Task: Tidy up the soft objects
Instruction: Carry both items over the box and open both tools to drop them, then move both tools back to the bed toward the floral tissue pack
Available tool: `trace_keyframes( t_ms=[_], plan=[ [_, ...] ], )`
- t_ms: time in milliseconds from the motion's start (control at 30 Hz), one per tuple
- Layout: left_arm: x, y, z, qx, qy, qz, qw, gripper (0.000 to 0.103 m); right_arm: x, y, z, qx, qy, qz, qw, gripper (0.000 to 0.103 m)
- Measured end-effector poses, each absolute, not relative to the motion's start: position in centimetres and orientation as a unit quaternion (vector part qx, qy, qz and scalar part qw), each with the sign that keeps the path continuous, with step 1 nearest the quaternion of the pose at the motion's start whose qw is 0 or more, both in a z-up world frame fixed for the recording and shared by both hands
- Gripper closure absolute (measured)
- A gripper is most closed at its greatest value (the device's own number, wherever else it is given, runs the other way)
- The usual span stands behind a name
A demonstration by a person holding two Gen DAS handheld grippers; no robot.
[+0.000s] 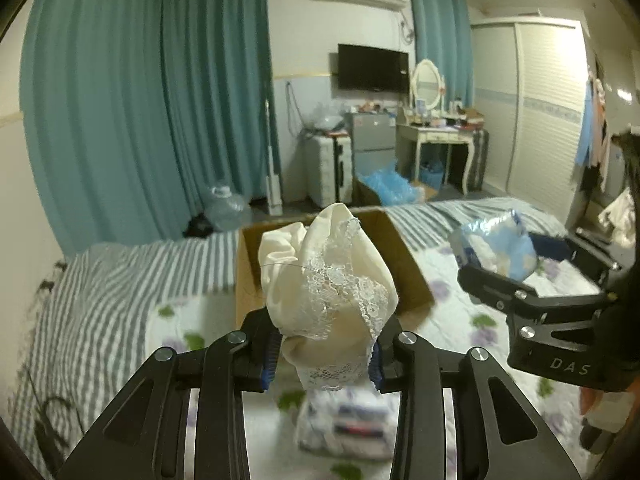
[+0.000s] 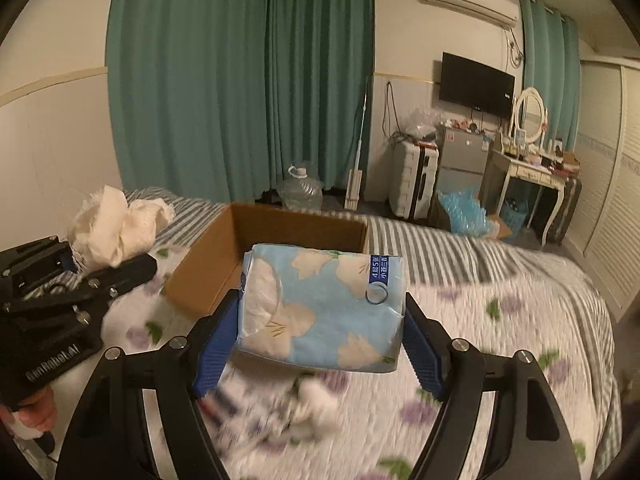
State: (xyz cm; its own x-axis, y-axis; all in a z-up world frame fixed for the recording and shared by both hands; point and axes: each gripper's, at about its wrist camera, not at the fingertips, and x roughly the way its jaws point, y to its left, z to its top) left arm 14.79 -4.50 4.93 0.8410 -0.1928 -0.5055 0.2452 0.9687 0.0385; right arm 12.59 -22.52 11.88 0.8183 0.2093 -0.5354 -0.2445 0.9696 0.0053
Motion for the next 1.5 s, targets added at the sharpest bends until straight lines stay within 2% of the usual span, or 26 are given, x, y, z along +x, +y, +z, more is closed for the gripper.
trace_keyframes(
  t_ms=[67,200,267,300,400,567,700,767,833,967,1200,1333,1500],
  plan=[
    [17.2,-4.8,5.0,0.061,0.253,-0.106,0.960,0.039,14.8,-22.1,11.9,-0.035,0.278,0.122,0.952,0.027],
    [21.3,-4.8,3.9,0.070,0.250,-0.089,0.961,0.035,19.5,-21.2,10.8,-0.036,0.285,0.119,0.950,0.027],
    [23.5,-4.5,2.9,0.069,0.256,-0.083,0.961,0.025,21.2,-21.0,10.0,-0.028,0.291,0.118,0.949,0.027],
    [24.4,-4.3,2.5,0.067,0.260,-0.079,0.960,0.024,22.0,-20.8,9.6,-0.024,0.295,0.117,0.948,0.026],
    [26.7,-3.6,0.9,0.065,0.271,-0.065,0.958,0.023,23.6,-20.7,8.4,-0.006,0.299,0.120,0.947,0.010],
    [28.4,-3.4,-0.6,0.070,0.289,-0.048,0.954,0.023,23.8,-21.2,8.1,0.002,0.293,0.111,0.950,0.008],
    [27.2,-3.2,0.1,0.067,0.280,-0.042,0.957,0.023,22.1,-22.0,9.7,-0.002,0.283,0.107,0.953,0.008],
    [25.8,-3.1,1.3,0.064,0.269,-0.041,0.960,0.022,20.6,-22.5,11.4,-0.005,0.273,0.104,0.956,0.007],
    [24.3,-3.0,2.8,0.060,0.259,-0.037,0.963,0.014,18.8,-23.0,13.4,-0.010,0.260,0.103,0.960,0.004],
    [20.1,-2.9,6.5,0.054,0.227,-0.026,0.972,0.011,14.9,-23.6,17.0,-0.029,0.240,0.106,0.965,0.001],
    [13.2,-2.4,11.9,0.039,0.193,-0.006,0.980,0.010,8.4,-25.0,21.3,-0.055,0.222,0.114,0.967,0.001],
    [10.3,-3.0,11.9,0.058,0.192,0.004,0.980,0.010,5.7,-25.4,20.7,-0.064,0.231,0.114,0.964,0.001],
    [9.0,-3.9,8.4,0.063,0.229,-0.019,0.971,0.010,4.7,-25.9,16.6,-0.064,0.266,0.128,0.953,0.001]
  ],
)
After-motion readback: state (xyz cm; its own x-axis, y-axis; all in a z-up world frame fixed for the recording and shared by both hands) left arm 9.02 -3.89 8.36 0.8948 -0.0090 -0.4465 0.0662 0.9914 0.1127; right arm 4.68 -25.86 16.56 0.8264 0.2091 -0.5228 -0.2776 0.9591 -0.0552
